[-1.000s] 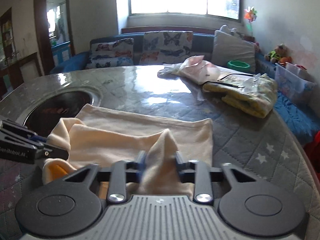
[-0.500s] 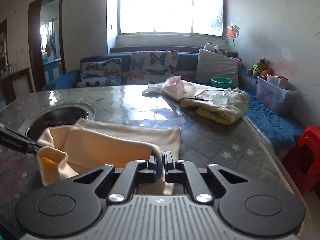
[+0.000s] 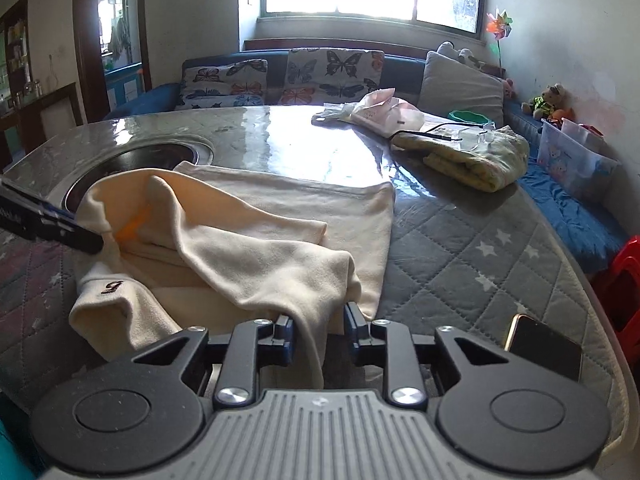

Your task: Fold clothes

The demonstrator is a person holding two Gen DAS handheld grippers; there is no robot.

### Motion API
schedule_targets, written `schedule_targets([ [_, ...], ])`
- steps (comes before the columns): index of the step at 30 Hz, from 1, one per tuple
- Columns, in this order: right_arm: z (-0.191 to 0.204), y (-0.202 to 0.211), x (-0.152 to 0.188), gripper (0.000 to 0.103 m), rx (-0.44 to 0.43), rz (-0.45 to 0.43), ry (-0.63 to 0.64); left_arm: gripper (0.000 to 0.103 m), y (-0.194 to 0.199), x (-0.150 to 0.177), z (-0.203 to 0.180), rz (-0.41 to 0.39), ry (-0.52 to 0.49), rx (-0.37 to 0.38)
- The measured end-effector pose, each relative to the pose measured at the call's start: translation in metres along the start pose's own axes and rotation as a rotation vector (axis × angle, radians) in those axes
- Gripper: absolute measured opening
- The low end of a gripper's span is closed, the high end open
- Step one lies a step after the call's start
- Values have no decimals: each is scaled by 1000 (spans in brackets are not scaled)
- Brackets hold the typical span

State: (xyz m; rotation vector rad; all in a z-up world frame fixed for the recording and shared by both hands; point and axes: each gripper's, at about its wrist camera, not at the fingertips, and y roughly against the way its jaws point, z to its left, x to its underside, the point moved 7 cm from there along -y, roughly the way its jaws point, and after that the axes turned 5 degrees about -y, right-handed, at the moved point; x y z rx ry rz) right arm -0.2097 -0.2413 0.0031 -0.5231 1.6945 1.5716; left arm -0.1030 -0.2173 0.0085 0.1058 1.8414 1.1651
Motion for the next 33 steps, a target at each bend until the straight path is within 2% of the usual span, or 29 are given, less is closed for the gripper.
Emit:
schedule_targets([
  [3, -4, -3, 1, 23, 11, 0, -10, 60, -3, -10, 5, -15, 6, -13],
  [8, -9, -10, 6, 20, 37, 14, -32, 58, -25, -15, 6, -1, 23, 8],
  [10, -9, -12, 8, 20, 37, 20, -40, 42, -32, -14, 9, 5, 31, 9],
  [11, -8, -13, 7, 20, 37, 20, -42, 31, -36, -13, 11, 13, 38, 7],
  [15, 0, -22, 2, 17, 20, 20, -52, 23, -34, -9, 26, 2, 84, 9],
  [19, 21, -37, -8, 15, -20, 15, -28, 22, -22, -7, 56, -23, 119, -53],
  [28, 110, -93, -46, 15, -170, 12, 99, 19, 23, 6, 149, -85, 245, -261],
  [33, 161, -90, -57, 17, -240, 10, 261, 19, 52, 34, 182, -92, 298, -308],
])
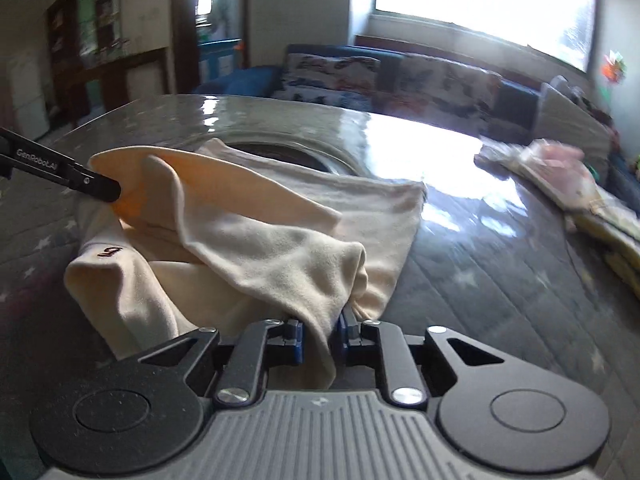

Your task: Fold clothes

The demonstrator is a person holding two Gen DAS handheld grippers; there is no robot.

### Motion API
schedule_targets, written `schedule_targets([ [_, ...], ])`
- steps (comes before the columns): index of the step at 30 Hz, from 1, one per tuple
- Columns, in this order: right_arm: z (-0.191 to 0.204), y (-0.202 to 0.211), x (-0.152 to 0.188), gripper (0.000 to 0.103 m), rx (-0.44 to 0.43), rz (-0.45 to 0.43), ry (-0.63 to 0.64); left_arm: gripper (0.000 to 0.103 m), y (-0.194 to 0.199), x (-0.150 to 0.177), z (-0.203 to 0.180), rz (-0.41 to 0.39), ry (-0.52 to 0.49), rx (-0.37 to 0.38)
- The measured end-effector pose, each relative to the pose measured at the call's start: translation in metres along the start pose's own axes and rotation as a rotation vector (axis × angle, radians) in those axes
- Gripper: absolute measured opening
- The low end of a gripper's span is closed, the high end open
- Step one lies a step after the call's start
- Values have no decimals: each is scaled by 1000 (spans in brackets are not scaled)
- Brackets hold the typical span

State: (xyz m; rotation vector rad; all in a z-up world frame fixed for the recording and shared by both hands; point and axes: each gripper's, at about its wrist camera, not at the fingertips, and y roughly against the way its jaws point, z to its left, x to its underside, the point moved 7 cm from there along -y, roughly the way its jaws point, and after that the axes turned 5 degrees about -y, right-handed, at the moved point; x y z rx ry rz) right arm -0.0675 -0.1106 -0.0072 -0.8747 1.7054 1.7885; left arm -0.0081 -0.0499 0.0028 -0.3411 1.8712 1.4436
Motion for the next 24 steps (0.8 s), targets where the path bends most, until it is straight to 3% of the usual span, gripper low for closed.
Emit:
schedule_targets([
  [3, 19, 11, -13, 27, -22, -31, 62, 22, 10, 11, 16, 3, 27, -4],
  [6, 35, 21, -22, 29, -49, -56, 99, 29, 16, 17, 22, -1, 42, 1],
  [10, 69, 14, -35, 31, -100, -62, 188, 30, 19, 14, 18, -16, 29, 2],
  [15, 99, -1, -48, 34, -89, -97, 247, 40, 29, 13, 15, -44, -13, -30],
  [18, 102, 5, -55, 35, -57, -132, 243, 42, 32, 15, 18, -41, -21, -28],
  [21, 91, 5, -51, 36, -14, -108, 242, 44, 34, 17, 19, -43, -26, -23],
  [24, 81, 7, -46, 35, -27, -84, 232, 46, 36, 13, 13, -57, -38, -13],
])
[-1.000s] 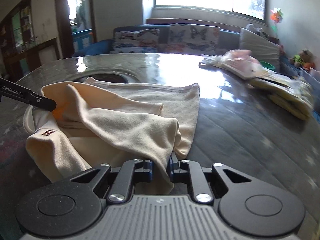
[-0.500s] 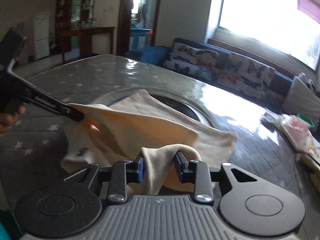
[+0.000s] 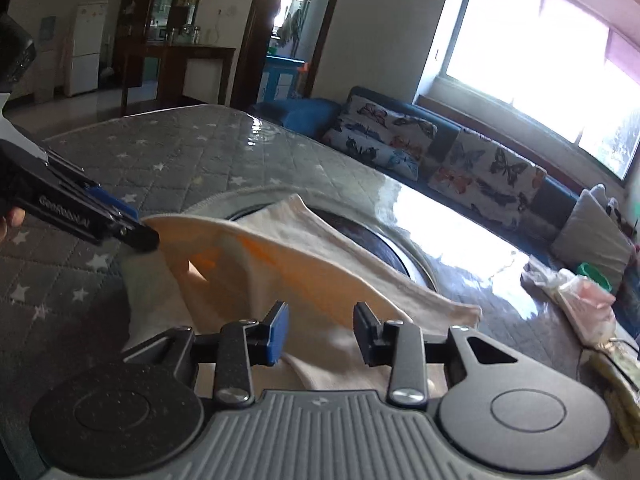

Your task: Fold clothes

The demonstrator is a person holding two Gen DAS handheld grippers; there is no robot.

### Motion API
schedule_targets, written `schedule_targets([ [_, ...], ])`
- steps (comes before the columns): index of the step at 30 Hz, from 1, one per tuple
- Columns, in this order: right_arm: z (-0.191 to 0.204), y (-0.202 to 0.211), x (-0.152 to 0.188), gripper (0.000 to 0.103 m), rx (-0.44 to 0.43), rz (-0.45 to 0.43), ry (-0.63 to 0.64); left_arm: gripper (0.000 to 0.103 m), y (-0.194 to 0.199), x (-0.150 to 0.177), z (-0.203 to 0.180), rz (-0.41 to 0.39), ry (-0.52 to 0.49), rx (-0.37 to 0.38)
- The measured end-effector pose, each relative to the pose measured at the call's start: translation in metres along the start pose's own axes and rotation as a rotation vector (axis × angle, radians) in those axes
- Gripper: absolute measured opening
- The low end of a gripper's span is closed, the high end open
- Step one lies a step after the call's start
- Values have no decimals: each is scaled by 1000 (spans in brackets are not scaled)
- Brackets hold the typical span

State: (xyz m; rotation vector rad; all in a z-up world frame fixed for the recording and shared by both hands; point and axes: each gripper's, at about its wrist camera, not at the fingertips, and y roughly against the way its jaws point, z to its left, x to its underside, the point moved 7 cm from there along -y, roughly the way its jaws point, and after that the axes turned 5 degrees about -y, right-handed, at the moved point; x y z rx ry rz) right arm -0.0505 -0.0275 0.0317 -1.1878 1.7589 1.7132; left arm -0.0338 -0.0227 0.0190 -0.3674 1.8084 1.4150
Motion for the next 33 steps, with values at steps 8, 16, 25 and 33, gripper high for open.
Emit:
schedule_targets([
  [8, 32, -36, -10, 34, -130, 5, 1, 47, 1, -3, -6, -7, 1, 8],
  [16, 20, -62, -10, 5, -114, -4, -83, 52, 7, -8, -2, -11, -7, -10],
  [25, -30, -7, 4, 2, -10, -90, -158, 58, -18, -41, -47, -31, -108, 34],
  [33, -34, -5, 14, 18, -52, -65, -182, 59, -33, -67, -56, -42, -88, 24],
])
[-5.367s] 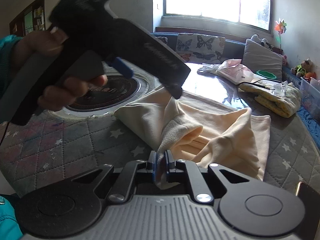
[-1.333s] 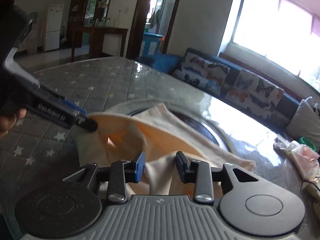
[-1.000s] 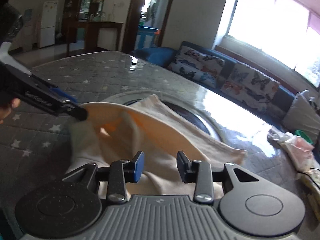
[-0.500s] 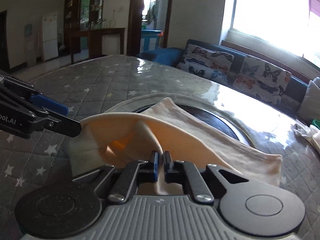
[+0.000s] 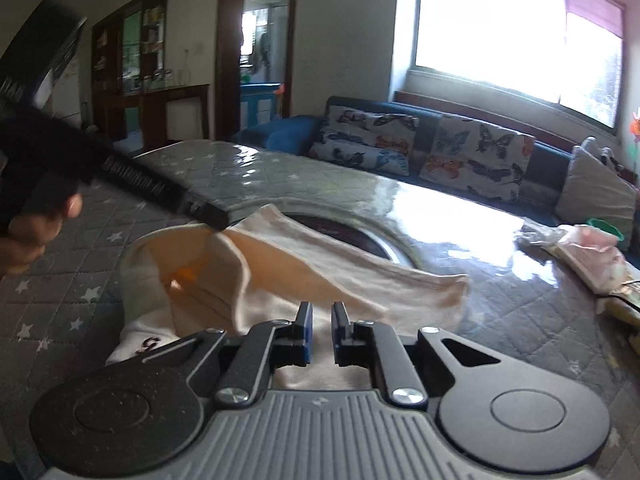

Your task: Fold clothes

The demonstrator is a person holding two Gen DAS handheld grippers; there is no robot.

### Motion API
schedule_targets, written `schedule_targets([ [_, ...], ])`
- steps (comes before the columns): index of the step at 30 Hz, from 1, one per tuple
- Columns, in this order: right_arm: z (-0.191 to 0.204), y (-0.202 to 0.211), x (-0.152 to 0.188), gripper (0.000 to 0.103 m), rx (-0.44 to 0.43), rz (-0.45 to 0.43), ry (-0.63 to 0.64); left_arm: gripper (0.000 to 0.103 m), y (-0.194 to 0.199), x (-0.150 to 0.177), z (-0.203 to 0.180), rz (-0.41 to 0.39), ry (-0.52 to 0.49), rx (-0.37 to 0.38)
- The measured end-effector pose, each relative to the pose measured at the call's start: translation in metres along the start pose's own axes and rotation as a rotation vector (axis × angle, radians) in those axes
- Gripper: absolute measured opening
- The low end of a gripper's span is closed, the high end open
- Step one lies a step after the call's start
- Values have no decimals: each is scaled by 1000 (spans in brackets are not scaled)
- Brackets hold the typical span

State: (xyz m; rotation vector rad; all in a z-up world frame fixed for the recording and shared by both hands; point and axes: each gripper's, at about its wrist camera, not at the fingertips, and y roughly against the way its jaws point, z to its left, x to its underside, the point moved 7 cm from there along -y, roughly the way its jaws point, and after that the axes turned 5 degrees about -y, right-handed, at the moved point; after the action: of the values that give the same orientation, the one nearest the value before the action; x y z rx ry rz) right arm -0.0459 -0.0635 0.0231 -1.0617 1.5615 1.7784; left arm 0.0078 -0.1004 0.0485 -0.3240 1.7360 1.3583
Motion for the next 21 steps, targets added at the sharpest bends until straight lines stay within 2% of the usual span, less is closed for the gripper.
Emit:
schedule_targets([
  [2, 12, -11, 1, 30, -34, 8, 19, 59, 2, 0, 3, 2, -4, -11],
  [6, 39, -39, -3, 30, -88, 22, 46, 61, 4, 3, 9, 9, 9, -21],
  [8, 44, -53, -4, 29, -77, 32, 43, 62, 4, 2, 13, 10, 28, -21],
  [9, 45, -60, -4, 26, -75, 42, 34, 63, 4, 1, 15, 10, 36, -20],
  [10, 44, -65, -4, 18, -76, 49, 21, 63, 4, 0, 17, 9, 40, -19],
  [11, 42, -67, -4, 5, -75, 54, 8, 63, 3, -2, 18, 7, 44, -19],
  [12, 39, -67, -3, 4, -67, 50, -3, 63, 3, -3, 19, 6, 43, -20],
  [15, 30, -52, -5, 2, -44, 7, -32, 66, -3, -6, 19, 9, 47, -22],
  [21, -9, 5, -12, 2, 73, -103, -35, 68, -20, -8, 4, 33, 15, -1],
])
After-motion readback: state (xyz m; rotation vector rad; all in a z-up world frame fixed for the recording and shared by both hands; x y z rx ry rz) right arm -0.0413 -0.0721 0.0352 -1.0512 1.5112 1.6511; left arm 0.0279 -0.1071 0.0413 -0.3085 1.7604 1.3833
